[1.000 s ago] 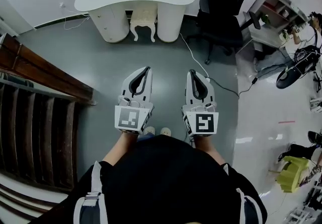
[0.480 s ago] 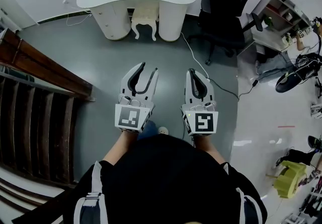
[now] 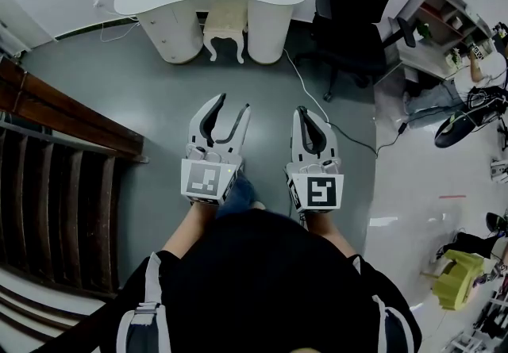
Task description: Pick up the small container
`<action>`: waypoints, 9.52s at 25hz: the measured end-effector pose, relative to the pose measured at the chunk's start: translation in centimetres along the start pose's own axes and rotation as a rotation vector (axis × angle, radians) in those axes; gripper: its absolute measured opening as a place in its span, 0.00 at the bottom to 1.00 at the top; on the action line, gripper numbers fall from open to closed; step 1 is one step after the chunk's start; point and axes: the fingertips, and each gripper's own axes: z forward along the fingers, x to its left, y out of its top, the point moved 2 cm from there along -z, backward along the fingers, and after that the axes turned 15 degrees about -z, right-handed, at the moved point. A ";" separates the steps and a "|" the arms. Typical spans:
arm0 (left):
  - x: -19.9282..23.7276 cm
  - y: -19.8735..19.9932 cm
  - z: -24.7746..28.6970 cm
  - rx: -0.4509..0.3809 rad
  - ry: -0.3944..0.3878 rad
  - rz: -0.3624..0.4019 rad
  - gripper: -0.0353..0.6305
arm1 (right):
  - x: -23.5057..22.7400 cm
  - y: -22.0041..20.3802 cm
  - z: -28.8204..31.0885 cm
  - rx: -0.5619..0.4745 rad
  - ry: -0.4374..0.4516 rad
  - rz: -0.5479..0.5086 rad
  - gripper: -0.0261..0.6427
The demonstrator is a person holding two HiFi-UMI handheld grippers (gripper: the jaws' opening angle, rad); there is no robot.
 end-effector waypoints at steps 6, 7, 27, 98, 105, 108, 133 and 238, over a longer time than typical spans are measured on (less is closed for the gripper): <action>3.7 -0.4 4.0 0.021 0.003 0.004 0.38 | -0.7 -1.2 4.6 0.005 -0.025 -0.009 0.07; 4.4 -0.4 4.8 0.024 -0.001 0.001 0.40 | -0.8 -1.3 5.5 0.009 -0.027 -0.011 0.07; 17.6 0.8 20.1 0.063 -0.054 -0.026 0.45 | -2.1 -4.4 24.0 0.052 -0.075 -0.013 0.07; 28.9 -3.2 56.7 0.136 -0.023 -0.064 0.47 | -18.7 -18.5 54.8 0.107 0.009 0.013 0.07; 31.7 -5.7 60.8 0.196 -0.050 -0.086 0.48 | -18.8 -21.2 59.1 0.152 0.021 0.015 0.07; 32.9 -6.4 62.8 0.208 -0.059 -0.089 0.48 | -19.0 -22.0 61.0 0.158 0.025 0.008 0.07; 38.4 -14.3 72.5 0.346 -0.080 -0.097 0.49 | -21.1 -28.4 69.5 0.250 0.055 0.008 0.07; 34.2 -4.5 75.9 0.299 -0.068 -0.024 0.56 | -28.3 -25.6 71.4 0.108 -0.003 0.010 0.07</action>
